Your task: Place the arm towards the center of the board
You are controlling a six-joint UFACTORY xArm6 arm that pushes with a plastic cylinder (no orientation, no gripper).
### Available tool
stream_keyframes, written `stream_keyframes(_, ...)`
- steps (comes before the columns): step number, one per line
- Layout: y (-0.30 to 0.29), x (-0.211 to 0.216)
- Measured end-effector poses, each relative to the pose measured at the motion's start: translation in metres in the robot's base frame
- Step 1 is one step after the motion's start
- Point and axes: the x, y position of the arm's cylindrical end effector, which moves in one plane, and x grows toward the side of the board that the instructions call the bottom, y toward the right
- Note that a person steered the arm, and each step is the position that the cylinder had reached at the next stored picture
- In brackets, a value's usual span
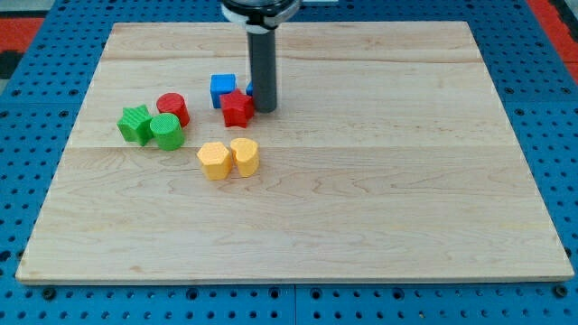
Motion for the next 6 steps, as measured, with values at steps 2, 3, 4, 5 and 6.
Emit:
stream_keyframes(2, -0.042, 0.002)
stream_keyframes(3, -0.038, 0.003)
stream_keyframes(4, -0.017, 0.012)
stream_keyframes(5, -0.001, 0.019)
stream_keyframes(6, 0.011, 0.02)
